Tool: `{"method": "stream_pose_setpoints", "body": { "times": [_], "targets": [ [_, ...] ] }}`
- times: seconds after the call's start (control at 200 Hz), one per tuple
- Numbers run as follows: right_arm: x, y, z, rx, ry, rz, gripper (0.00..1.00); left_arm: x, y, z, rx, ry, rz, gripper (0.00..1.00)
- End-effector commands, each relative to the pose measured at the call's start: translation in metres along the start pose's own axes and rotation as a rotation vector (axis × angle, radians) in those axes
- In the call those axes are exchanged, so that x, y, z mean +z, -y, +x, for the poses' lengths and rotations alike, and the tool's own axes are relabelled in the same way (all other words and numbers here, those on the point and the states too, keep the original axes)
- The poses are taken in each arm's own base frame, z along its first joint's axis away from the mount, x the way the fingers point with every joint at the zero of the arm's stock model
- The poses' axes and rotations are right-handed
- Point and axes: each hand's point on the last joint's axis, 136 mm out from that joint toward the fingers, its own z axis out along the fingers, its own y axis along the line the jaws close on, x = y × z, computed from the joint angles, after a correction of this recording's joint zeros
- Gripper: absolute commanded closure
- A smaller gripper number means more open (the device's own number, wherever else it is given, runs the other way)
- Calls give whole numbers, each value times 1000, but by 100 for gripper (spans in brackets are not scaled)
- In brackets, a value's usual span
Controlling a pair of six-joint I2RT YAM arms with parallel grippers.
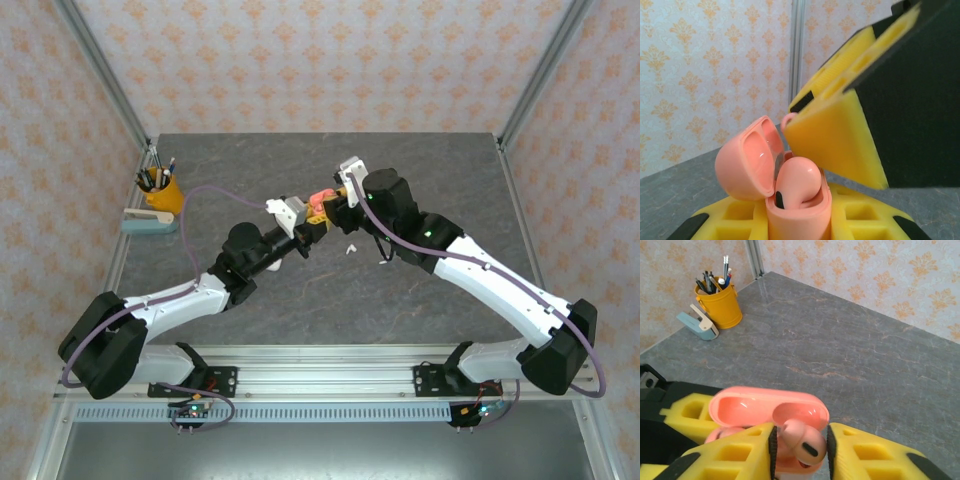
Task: Insert wireless bluetooth earbuds into charging case
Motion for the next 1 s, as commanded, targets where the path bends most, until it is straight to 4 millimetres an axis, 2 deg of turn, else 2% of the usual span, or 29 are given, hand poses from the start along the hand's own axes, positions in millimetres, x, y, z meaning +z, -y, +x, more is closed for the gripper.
{"method": "stream_pose_setpoints", "body": {
  "times": [0.0, 0.32, 0.736, 0.881, 0.996],
  "targets": [
    [-5, 7, -9, 7, 17, 35, 65, 3, 3, -31, 6, 101, 11, 100],
    [-12, 5, -28, 72, 66, -4, 51, 2, 2, -28, 4, 98, 9, 100],
    [-25, -3, -59, 170, 133, -85, 43, 3, 2, -26, -1, 94, 10, 100],
    [-30, 13, -67, 262, 154, -48, 43, 2, 3, -25, 5, 92, 13, 100],
    [-33, 29, -70, 367, 141, -39, 47, 1, 4, -24, 22, 82, 18, 100]
  ]
}}
